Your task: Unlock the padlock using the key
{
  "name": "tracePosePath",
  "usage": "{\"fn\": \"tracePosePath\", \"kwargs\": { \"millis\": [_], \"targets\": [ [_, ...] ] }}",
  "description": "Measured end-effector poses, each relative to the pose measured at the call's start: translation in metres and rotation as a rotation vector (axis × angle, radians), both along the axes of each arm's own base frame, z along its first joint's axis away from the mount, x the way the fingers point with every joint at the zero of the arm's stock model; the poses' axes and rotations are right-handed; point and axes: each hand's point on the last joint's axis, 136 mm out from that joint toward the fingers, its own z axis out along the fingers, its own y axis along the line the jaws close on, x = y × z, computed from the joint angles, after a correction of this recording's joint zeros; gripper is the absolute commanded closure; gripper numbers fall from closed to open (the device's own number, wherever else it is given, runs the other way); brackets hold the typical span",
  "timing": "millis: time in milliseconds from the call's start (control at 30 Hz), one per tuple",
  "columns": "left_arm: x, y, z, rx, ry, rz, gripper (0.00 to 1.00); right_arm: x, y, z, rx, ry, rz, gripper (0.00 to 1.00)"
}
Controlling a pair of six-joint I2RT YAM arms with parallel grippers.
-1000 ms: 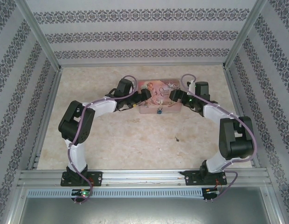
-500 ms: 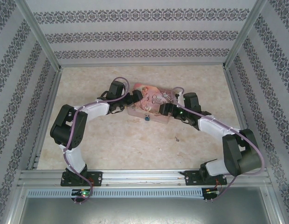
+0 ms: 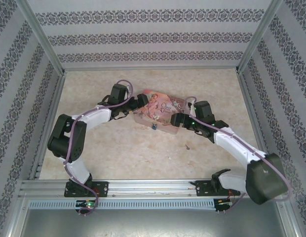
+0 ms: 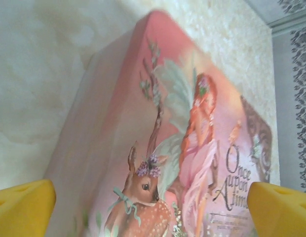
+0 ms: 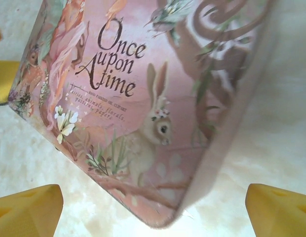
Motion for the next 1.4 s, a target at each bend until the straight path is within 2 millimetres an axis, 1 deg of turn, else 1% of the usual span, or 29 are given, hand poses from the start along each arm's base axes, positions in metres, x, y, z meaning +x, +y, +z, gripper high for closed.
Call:
{"fn": "tracePosePath", "kwargs": {
  "millis": [67, 133, 167, 233, 333, 433, 467, 533, 567, 800, 1000, 1200, 1400],
  "targets": [
    [0.001, 0.011, 0.014, 0.002, -0.033, 0.017, 0.01, -0.007, -0.011, 0.007, -0.034, 0.002, -0.031, 0.07],
    [-0.001, 0.021, 0.026, 0.011, -0.064, 0.033, 0.01, -0.017, -0.019, 0.01, -0.057, 0.019, -0.054, 0.1],
    [-0.004, 0.025, 0.032, 0.018, -0.08, 0.039, 0.01, -0.025, -0.023, 0.008, -0.066, 0.042, -0.064, 0.14],
    [-0.011, 0.03, 0.039, 0.029, -0.101, 0.041, 0.01, -0.038, -0.029, 0.004, -0.072, 0.097, -0.086, 0.18],
    [-0.024, 0.037, 0.044, 0.044, -0.121, 0.047, 0.01, -0.059, -0.036, -0.012, -0.075, 0.198, -0.123, 0.24],
    [-0.036, 0.044, 0.039, 0.064, -0.12, 0.059, 0.01, -0.079, -0.042, -0.036, -0.086, 0.313, -0.155, 0.29],
    [-0.039, 0.046, 0.037, 0.07, -0.116, 0.063, 0.01, -0.084, -0.043, -0.043, -0.09, 0.345, -0.166, 0.29],
    [-0.045, 0.05, 0.032, 0.085, -0.112, 0.073, 0.01, -0.094, -0.046, -0.058, -0.107, 0.416, -0.183, 0.33],
    [-0.047, 0.052, 0.031, 0.09, -0.111, 0.075, 0.01, -0.097, -0.047, -0.062, -0.113, 0.44, -0.191, 0.33],
    [-0.054, 0.058, 0.034, 0.108, -0.128, 0.09, 0.01, -0.102, -0.047, -0.084, -0.152, 0.533, -0.207, 0.38],
    [-0.06, 0.063, 0.029, 0.135, -0.122, 0.094, 0.01, -0.104, -0.042, -0.1, -0.192, 0.589, -0.186, 0.5],
    [-0.064, 0.066, 0.031, 0.157, -0.129, 0.09, 0.01, -0.097, -0.034, -0.105, -0.21, 0.61, -0.168, 0.59],
    [-0.065, 0.067, 0.032, 0.166, -0.136, 0.086, 0.01, -0.097, -0.032, -0.111, -0.225, 0.633, -0.163, 0.64]
  ]
}}
